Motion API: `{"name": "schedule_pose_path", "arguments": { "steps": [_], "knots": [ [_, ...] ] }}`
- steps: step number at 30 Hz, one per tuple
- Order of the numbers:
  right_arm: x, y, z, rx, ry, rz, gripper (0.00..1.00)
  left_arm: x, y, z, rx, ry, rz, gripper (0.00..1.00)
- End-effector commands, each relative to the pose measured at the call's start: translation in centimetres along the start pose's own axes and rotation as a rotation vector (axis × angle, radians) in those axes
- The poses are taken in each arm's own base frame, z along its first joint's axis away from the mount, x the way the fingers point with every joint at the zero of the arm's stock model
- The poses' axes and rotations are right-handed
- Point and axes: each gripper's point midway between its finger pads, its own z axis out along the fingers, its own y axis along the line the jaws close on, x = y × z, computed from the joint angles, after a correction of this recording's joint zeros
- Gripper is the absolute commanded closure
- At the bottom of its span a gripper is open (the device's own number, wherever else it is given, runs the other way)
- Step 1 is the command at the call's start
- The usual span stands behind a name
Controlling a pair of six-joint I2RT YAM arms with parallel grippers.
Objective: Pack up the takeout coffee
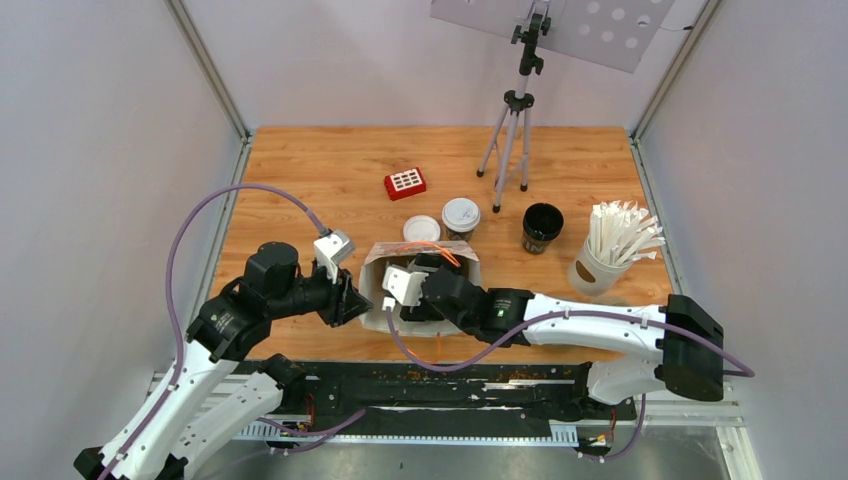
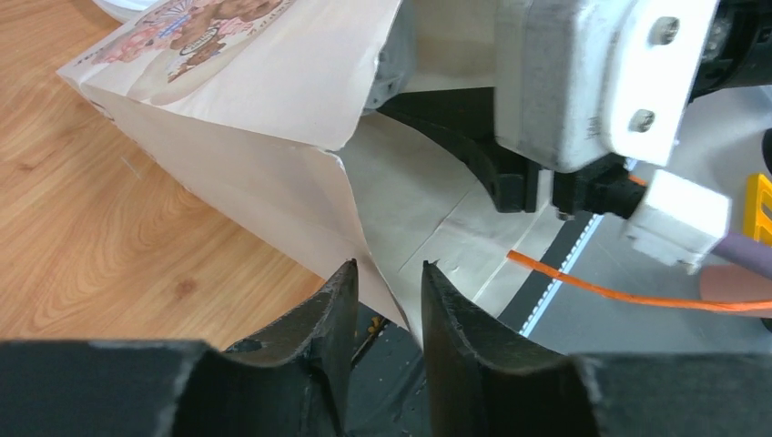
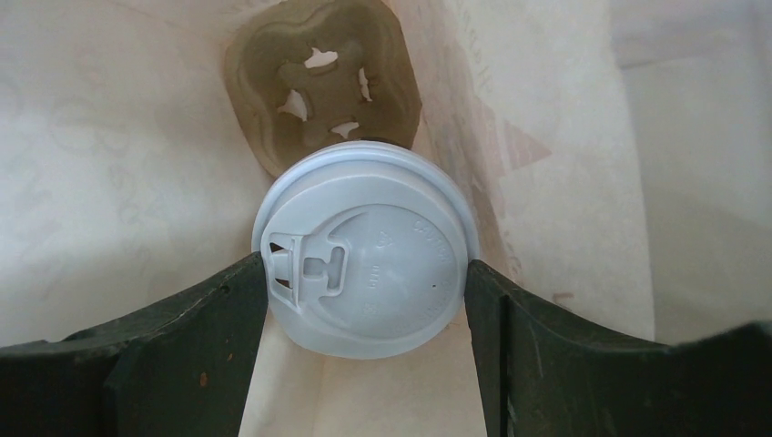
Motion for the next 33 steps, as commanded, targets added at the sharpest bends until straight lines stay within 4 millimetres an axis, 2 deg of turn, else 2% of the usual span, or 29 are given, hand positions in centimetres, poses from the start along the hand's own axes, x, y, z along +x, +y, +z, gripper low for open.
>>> {"name": "schedule_pose_path", "arguments": {
  "steps": [1,3,13,17,25,29,33],
  "knots": [
    [-1.4,-0.1,-1.3,-0.041,-0.090,0.053,0.27,-1.0,0.1,-0.6,-0.032,-0.030,-0.004,0.57],
    [-1.9,0.3,-1.6,-0.070,-0.121,0.038,0.27,-1.0,0.2,-0.9,-0.051,-0.029,-0.035,0.52],
    [-2.8,1.6,-1.1,-0.138,-0.180,-0.121,0.27,-0.4,0.3,-0.5,-0.061,0.015,-0.102,0.49],
    [-2.5,2.3,-0.7,-0.144,-0.171,-0.170,0.27,-1.0,0.3,-0.6,-0.066,-0.012,-0.100,0.45],
    [-2.0,2.9,-0.7,-0.133,-0.170,-0.145,0.27,-1.4,0.5,-1.3,-0.103,-0.086,-0.160,0.41],
    [-2.1,3.0,-0.5,-0.127,-0.168,-0.134,0.28,-1.9,0.4,-1.5,-0.100,-0.126,-0.154,0.44],
    [-2.6,2.8,-0.4,-0.121,-0.178,-0.136,0.28,-1.4,0.2,-1.1,-0.076,-0.109,-0.152,0.55]
  ]
}}
